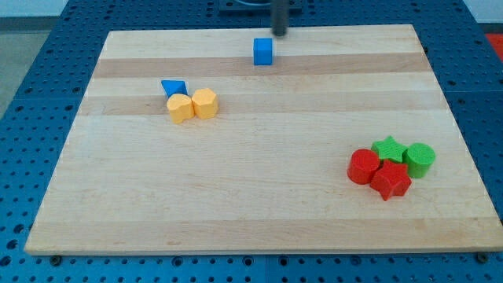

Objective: Move the blue cube right to the yellow hexagon

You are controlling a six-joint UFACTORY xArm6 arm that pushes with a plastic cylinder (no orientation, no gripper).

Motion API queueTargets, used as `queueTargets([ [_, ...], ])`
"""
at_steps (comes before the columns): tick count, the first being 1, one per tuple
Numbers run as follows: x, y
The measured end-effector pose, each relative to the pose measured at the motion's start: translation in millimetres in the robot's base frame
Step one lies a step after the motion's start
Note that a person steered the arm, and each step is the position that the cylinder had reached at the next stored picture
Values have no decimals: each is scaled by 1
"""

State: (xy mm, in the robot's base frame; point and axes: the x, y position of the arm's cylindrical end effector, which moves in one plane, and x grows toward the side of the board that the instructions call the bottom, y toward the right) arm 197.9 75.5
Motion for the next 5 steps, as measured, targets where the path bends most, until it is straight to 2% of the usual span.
queueTargets([
  [1,0,34],
  [2,0,33],
  [3,1,13],
  [5,38,-54],
])
